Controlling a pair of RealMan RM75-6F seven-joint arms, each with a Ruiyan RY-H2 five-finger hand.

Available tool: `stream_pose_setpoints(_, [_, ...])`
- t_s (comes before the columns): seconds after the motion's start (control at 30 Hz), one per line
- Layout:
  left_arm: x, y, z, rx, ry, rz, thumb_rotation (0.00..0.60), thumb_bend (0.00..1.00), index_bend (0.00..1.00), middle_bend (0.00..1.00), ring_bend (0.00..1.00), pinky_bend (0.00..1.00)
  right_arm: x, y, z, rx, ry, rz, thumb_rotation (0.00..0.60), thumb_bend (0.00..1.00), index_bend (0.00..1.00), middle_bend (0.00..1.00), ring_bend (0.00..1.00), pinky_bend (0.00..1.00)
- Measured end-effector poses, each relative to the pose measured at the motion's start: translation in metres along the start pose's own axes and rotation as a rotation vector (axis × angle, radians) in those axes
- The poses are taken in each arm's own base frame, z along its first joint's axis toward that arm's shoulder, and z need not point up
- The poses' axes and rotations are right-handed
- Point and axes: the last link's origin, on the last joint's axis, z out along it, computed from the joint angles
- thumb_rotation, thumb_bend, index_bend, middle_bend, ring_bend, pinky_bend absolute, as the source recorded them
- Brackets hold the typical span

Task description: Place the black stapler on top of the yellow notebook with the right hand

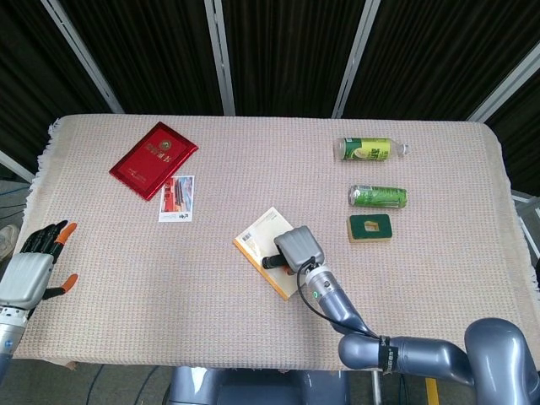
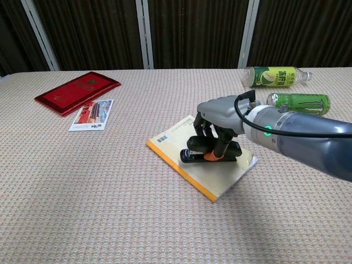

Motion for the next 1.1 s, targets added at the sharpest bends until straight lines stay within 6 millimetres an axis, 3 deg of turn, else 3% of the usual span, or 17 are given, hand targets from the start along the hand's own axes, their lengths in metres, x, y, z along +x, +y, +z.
stream_pose_setpoints(0.17, [0.001,0.000,-0.001,-0.002,0.002,-0.003,0.600,0.31,0.00,0.00,0.00,0.08,-0.004,-0.001,0.001,-0.001,-0.010,-0.011,0.600,0.23,0.44,0.49,0.52,0.66])
stream_pose_setpoints(0.33, [0.002,-0.001,-0.003,-0.007,0.012,-0.008,0.600,0.31,0.00,0.00,0.00,0.08,-0.004,-0.001,0.000,-0.006,-0.013,-0.013,0.600,0.21,0.15,0.27,0.31,0.53])
stream_pose_setpoints(0.5, [0.003,-0.001,-0.004,-0.012,0.015,-0.011,0.600,0.30,0.00,0.00,0.00,0.08,0.000,0.001,-0.005,-0.012,-0.013,0.002,0.600,0.20,0.01,0.10,0.14,0.43])
stream_pose_setpoints(0.67, [0.004,0.000,-0.006,-0.018,0.018,-0.012,0.600,0.31,0.00,0.00,0.00,0.08,0.007,0.007,-0.015,-0.037,-0.004,-0.010,0.600,0.20,0.00,0.00,0.02,0.33])
stream_pose_setpoints(0.83, [0.004,0.000,-0.007,-0.021,0.019,-0.010,0.600,0.30,0.00,0.00,0.00,0.08,0.019,0.020,-0.036,-0.098,0.020,-0.035,0.600,0.20,0.00,0.00,0.00,0.25])
stream_pose_setpoints(0.93, [0.004,0.002,-0.008,-0.029,0.021,-0.007,0.600,0.31,0.00,0.00,0.00,0.08,0.029,0.036,-0.058,-0.156,0.046,-0.041,0.600,0.19,0.00,0.00,0.00,0.17])
stream_pose_setpoints(1.1, [0.004,0.006,-0.009,-0.041,0.026,0.002,0.600,0.31,0.00,0.00,0.00,0.08,0.039,0.078,-0.104,-0.273,0.108,-0.049,0.600,0.17,0.00,0.00,0.00,0.10])
